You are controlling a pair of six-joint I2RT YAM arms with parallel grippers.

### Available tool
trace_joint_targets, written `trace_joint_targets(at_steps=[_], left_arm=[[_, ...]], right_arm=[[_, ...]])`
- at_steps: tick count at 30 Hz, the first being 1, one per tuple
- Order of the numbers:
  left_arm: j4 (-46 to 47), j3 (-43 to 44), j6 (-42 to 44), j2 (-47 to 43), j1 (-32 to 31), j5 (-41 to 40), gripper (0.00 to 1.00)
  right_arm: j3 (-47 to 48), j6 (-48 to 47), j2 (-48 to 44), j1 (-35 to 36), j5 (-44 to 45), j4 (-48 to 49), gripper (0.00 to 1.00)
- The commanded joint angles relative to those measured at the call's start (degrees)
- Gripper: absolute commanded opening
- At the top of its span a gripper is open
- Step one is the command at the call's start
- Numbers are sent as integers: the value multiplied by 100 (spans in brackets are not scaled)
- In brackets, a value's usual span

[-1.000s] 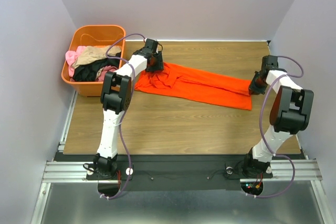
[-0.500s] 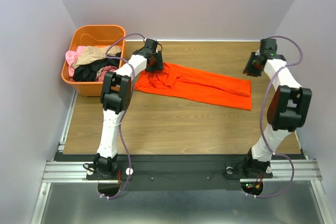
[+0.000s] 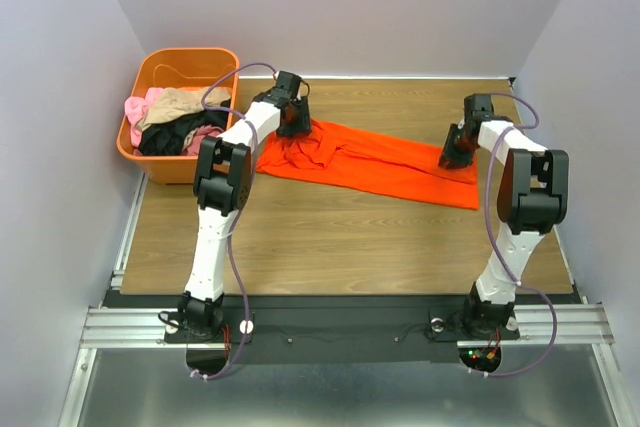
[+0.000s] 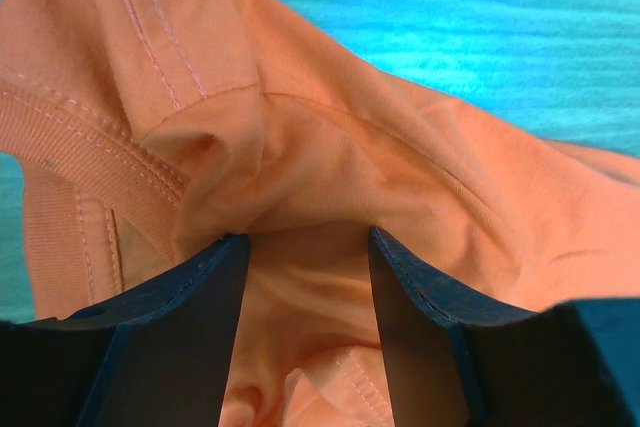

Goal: Fold and stack the t-shirts
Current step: Fold the tshirt

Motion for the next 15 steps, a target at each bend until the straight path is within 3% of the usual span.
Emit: trace_joint_targets(at_steps=[1,11,15], left_arm=[[-286,404,56,249,68,-66,63],[-296,1740,136,969,85,57,63],[117,1785,-5,1058,85,109,63]], right_arm=[[-274,-104,81,-40,119,129,35],[-1407,264,-393,21,-250,111,36],[-1873,379,-789,555,-128,-90,36]])
